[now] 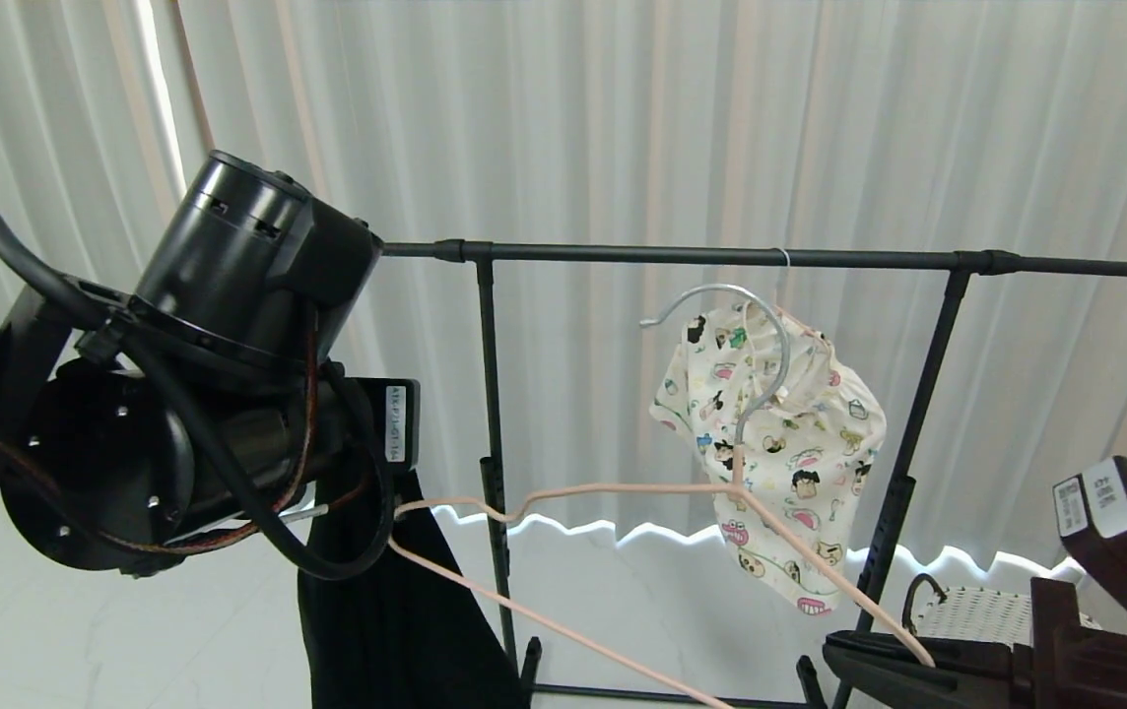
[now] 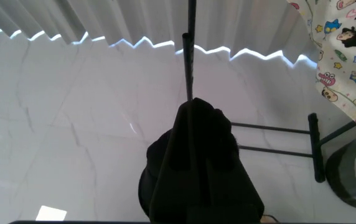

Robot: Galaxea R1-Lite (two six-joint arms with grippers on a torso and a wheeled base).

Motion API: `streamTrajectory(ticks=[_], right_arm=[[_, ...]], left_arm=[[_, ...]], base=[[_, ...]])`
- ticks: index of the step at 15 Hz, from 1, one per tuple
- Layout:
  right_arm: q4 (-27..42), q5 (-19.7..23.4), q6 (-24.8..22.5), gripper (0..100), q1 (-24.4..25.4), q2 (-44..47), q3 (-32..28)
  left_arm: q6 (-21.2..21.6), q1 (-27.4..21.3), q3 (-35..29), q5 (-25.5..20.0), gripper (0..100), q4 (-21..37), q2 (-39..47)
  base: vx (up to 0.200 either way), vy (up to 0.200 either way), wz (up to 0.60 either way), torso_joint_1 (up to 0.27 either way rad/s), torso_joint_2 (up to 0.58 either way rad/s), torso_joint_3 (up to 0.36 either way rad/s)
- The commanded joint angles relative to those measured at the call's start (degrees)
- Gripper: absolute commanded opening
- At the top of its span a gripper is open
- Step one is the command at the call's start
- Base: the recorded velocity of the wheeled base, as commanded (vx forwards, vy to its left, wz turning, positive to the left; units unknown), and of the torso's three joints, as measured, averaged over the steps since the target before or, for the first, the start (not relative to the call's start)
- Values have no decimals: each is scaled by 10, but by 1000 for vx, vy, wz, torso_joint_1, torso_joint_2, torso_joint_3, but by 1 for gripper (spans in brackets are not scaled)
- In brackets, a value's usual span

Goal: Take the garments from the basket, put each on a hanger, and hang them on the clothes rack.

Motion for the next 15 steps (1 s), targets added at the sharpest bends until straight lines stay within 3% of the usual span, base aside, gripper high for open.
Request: streamTrajectory(ticks=[1, 6, 15], right_arm=[[2, 20, -1, 0, -2, 2, -16], [0, 29, -1, 0, -16, 27, -37], [2, 30, -1, 0, -56, 4, -29]], left_arm=[[0, -6, -2, 0, 0, 0, -2], [-1, -18, -15, 1, 0, 0, -2], [0, 4, -17, 3, 0, 0, 3]], base=[[0, 0, 0, 0, 0, 0], [0, 0, 0, 0, 0, 0], [0, 0, 0, 0, 0, 0]])
